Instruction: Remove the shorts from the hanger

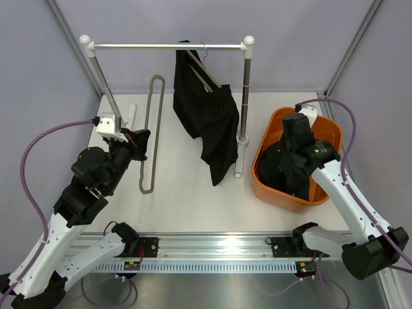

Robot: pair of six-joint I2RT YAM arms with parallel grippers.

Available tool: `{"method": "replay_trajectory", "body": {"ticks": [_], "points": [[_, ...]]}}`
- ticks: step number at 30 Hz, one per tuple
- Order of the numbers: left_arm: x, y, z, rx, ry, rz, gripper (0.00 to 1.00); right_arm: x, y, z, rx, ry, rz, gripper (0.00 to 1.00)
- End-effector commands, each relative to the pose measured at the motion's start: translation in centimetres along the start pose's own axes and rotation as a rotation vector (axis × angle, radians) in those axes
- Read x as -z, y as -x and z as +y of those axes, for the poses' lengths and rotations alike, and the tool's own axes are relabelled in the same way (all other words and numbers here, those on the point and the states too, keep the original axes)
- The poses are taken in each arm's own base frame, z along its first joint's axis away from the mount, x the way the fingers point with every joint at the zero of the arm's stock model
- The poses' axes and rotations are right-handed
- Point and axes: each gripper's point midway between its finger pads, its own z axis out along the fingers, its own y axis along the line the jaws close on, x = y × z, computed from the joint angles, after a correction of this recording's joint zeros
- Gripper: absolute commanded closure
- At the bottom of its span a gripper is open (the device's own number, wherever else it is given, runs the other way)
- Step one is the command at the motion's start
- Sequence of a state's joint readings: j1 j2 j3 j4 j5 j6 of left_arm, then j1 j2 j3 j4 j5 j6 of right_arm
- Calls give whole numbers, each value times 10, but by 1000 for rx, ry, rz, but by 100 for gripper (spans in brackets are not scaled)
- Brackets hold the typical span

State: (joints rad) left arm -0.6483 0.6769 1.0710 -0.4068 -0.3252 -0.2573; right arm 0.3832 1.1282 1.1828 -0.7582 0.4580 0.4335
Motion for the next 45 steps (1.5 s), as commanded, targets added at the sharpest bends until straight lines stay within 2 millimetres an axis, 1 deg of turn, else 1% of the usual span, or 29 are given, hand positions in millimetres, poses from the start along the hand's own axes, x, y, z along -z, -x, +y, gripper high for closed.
{"method": "replay_trajectory", "body": {"ticks": [1,2,4,5,6,7,8,9,10,11,12,13,15,16,18,19,20,21,22,23,25,26,27,29,33,36,37,40,45], "points": [[0,25,0,1,21,-57,100,-10,-9,20,-80,80,16,89],[-2,26,0,-1,32,-45,100,-11,-11,17,-76,62,21,83],[-4,21,6,-14,74,-5,100,-11,-7,12,-77,35,5,75],[-11,15,7,-28,87,28,100,-10,-5,10,-76,27,-1,60],[-10,15,7,-35,93,49,100,-6,1,11,-84,29,-13,48],[-12,13,6,-38,93,67,100,-3,3,11,-86,33,-18,42],[-14,11,4,-43,91,82,100,0,7,11,-90,40,-27,28],[-16,9,3,-54,92,111,100,3,11,11,-94,48,-37,19],[-18,7,2,-59,88,127,100,9,15,13,-104,66,-50,6],[-19,6,2,-65,92,142,100,12,18,14,-99,80,-56,1],[-23,-3,3,-83,102,187,100,17,21,15,-98,96,-64,0],[-23,7,2,-79,103,179,100,22,25,15,-103,108,-76,1],[-27,6,5,-89,114,213,100,30,29,16,-106,132,-88,1],[-34,13,5,-80,107,217,100,37,33,15,-114,147,-106,1],[-39,17,6,-66,94,234,100,44,35,17,-119,176,-114,0],[-48,17,11,-48,84,257,100,51,38,16,-126,192,-127,1],[-50,28,11,-37,74,241,100,54,39,17,-127,205,-129,1],[-54,32,13,-27,65,239,100,57,38,20,-129,231,-125,1],[-63,31,16,-8,41,260,100,63,40,22,-132,255,-134,1],[-67,39,13,2,7,252,100,65,40,23,-133,269,-134,1],[-75,45,12,30,-82,255,100,71,40,27,-132,309,-139,0],[-85,45,15,59,-97,265,100,72,39,27,-130,316,-140,0],[-90,51,17,78,-143,254,100,76,39,29,-130,337,-143,1],[-104,50,23,120,-171,264,100,78,38,31,-125,356,-146,1],[-123,66,39,123,-155,244,100,85,36,34,-115,405,-152,1],[-137,71,46,119,-145,241,100,88,36,36,-109,427,-160,0],[-138,79,45,106,-151,222,100,90,37,37,-109,435,-168,1],[-150,83,50,98,-144,222,100,90,36,42,-100,462,-163,1],[-162,82,55,89,-137,219,100,89,34,49,-86,497,-154,1]]}}
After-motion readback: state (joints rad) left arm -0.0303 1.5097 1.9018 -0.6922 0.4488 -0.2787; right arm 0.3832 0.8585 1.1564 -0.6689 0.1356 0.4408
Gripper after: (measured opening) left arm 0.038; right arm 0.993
